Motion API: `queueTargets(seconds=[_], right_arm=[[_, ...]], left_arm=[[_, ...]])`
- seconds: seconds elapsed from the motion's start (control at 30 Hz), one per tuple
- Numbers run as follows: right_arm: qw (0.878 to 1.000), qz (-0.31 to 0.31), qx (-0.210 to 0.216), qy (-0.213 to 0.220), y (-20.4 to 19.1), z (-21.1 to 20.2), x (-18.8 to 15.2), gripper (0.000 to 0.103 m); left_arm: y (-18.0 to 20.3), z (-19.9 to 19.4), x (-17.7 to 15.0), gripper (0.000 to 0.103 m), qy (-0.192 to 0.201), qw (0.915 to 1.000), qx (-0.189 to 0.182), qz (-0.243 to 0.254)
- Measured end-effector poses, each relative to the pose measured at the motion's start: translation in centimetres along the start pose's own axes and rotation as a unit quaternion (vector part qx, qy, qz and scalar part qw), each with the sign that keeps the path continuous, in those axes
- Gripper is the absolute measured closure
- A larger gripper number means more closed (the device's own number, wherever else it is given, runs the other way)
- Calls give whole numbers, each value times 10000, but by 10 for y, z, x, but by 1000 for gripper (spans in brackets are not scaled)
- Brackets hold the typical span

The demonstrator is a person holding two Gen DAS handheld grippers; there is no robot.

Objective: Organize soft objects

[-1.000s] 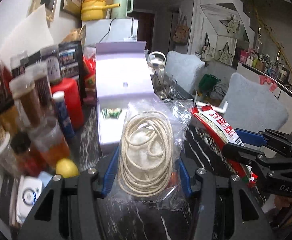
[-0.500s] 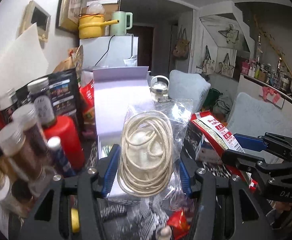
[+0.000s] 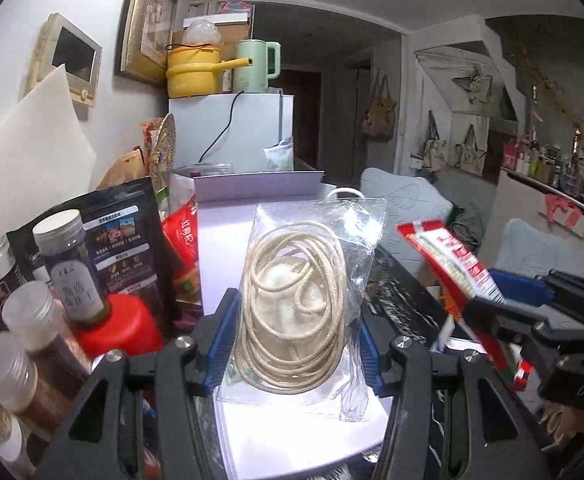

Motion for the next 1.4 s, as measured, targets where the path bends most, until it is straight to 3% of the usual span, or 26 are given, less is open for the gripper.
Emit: queueTargets(seconds=[0.17, 0.37, 0.47, 0.73, 1.07, 1.23, 1.4], right_arm=[[10000, 39, 20, 4, 6, 25, 6, 58], [9994, 274, 145, -148, 9, 59, -1, 58], [9992, 329, 141, -178, 13, 75, -10, 58], [9970, 170, -312, -683, 28, 119, -37, 58], [9926, 200, -388, -1135, 38, 144, -64, 58], [9896, 184, -449, -1356, 38, 155, -77, 58], [9868, 263, -430, -1537, 41, 164, -88, 57]], left_arm=[[-7, 22, -2, 50, 3, 10000, 47, 41], [-16, 57, -27, 50, -341, 9994, 48, -15], [-22, 71, -37, 50, -474, 9984, 276, 104], [-35, 105, -64, 50, -849, 9951, 482, 133], [-45, 140, -102, 50, -1503, 9867, 605, 118], [-47, 155, -125, 50, -2002, 9759, 811, 304], [-44, 157, -131, 50, -2065, 9741, 838, 385]])
Point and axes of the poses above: each gripper's, at about its wrist camera, not at the fingertips, and z roughly the way its jaws point, y to its right, x to its top, the point moved 5 cm from there along z, roughly the way its jaws point, and after that the axes turned 11 degrees about y, right-handed, at the moved point
